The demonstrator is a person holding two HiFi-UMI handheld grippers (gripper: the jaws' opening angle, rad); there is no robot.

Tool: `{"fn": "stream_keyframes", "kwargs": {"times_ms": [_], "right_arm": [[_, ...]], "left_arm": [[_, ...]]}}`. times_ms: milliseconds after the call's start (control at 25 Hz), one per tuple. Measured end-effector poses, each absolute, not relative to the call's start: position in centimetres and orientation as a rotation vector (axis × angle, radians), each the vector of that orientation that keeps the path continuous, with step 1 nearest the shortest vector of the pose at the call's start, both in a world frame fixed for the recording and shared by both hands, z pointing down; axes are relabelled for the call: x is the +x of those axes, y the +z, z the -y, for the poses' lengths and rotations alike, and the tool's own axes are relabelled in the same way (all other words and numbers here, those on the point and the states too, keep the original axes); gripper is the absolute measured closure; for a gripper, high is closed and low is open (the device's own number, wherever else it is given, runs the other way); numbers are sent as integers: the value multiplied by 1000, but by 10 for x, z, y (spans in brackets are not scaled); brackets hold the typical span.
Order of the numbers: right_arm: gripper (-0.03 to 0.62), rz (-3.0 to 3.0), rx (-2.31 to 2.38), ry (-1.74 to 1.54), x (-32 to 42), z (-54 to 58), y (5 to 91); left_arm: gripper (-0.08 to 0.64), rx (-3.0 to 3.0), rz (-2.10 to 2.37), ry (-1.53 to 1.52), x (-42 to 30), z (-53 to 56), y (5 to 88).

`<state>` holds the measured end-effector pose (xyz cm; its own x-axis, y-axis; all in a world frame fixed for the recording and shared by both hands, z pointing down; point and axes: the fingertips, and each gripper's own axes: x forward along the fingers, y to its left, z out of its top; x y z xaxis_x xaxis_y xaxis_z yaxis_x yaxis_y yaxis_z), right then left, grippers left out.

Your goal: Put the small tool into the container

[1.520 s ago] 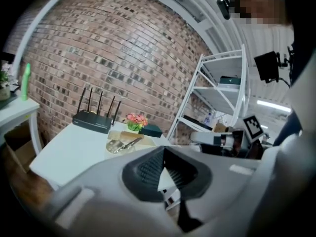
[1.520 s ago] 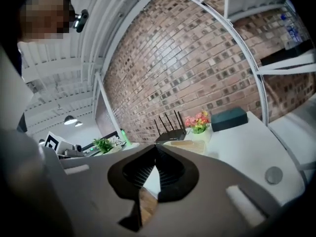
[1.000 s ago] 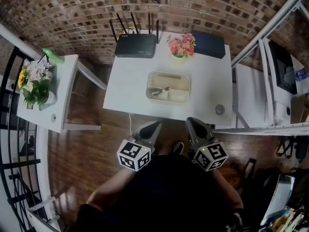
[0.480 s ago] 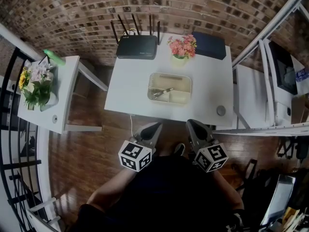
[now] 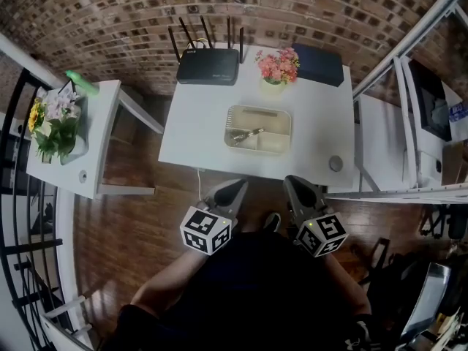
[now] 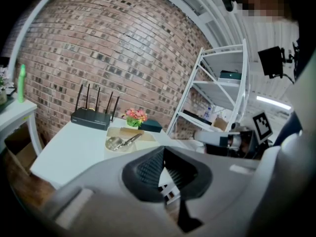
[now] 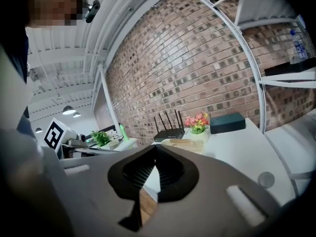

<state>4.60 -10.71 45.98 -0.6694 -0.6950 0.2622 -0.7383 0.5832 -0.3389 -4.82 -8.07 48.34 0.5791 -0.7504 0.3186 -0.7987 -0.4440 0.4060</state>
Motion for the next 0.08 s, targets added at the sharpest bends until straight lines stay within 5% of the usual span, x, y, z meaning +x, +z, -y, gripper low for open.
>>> {"fn": "stream_keyframes", "kwargs": {"times_ms": [80], "right_arm": [[581,2705,1227,648,46,108,460]], "left_arm": [[557,2296,1233,125,-48,81,483]]}}
